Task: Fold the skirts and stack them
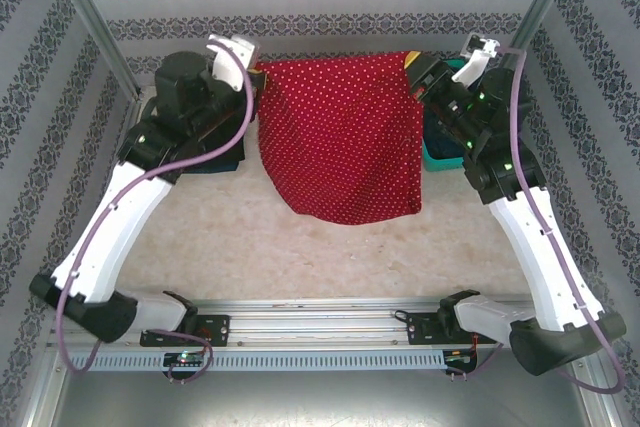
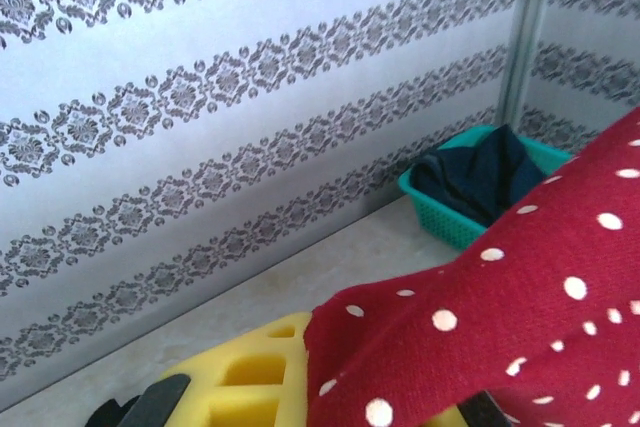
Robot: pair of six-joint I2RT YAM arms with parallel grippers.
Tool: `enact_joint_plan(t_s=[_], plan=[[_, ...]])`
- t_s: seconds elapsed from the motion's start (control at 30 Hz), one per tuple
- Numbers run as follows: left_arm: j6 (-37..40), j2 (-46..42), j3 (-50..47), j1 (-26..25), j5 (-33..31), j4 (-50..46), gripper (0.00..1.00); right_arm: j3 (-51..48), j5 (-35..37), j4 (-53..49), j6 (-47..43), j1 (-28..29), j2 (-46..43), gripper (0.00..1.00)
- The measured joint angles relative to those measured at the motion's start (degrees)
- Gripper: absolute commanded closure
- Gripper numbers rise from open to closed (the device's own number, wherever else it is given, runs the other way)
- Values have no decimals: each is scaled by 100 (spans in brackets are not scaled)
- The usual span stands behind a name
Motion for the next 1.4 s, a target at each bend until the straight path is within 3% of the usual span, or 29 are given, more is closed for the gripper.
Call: enact_joint_plan(t_s=[0.23, 0.43, 0.5, 0.6, 0.67, 0.77, 0.93, 0.97, 1.0, 1.07, 1.1, 1.2, 1.3, 1.33, 1.4], plan=[[188, 1908, 1591, 723, 284, -192, 100, 481, -136, 415, 4, -271, 1368, 100], [553, 3880, 4776, 1040, 166, -828, 100, 1788, -522, 437, 4, -431, 2647, 100], [761, 4113, 5477, 1051, 138, -1075, 100, 1965, -638, 437, 2, -444, 2695, 100], [1080, 3869, 5545, 1040, 122, -1351, 100, 2004, -848, 476, 0, -466, 2594, 100], [1281, 3475, 5093, 1010, 103, -1473, 100, 1751, -960, 557, -2, -472, 2413, 100], [1532, 2562, 3493, 776, -225, -1451, 100, 920, -1102, 621, -2, -472, 1985, 100], [1416, 863, -938, -114, -1353, -461, 96, -1305, -1204, 728, -20, -509, 1213, 100], [1169, 664, -1781, -293, -1440, -332, 82, -1847, -1248, 702, -17, -505, 1075, 100], [868, 520, -2575, -431, -1460, -245, 62, -2387, -1298, 673, -17, -492, 957, 95], [164, 328, -3866, -599, -1412, -238, 45, -3342, -1346, 527, -7, -350, 763, 69], [-227, 225, -4409, -695, -1386, -293, 30, -3821, -1355, 404, -7, -214, 669, 59], [-1200, -262, -5261, -1043, -1305, -601, 3, -4798, -1394, -122, 48, 142, 463, 38], [-1902, -1115, -5469, -1182, -1246, -608, 0, -5056, -1244, -708, 13, 203, 302, 16], [-2046, -1355, -5464, -1145, -1250, -538, 0, -5038, -1113, -787, 9, 203, 234, 3], [-2304, -1600, -5362, -970, -1156, -385, 0, -4911, -822, -909, -15, 203, 116, 2]])
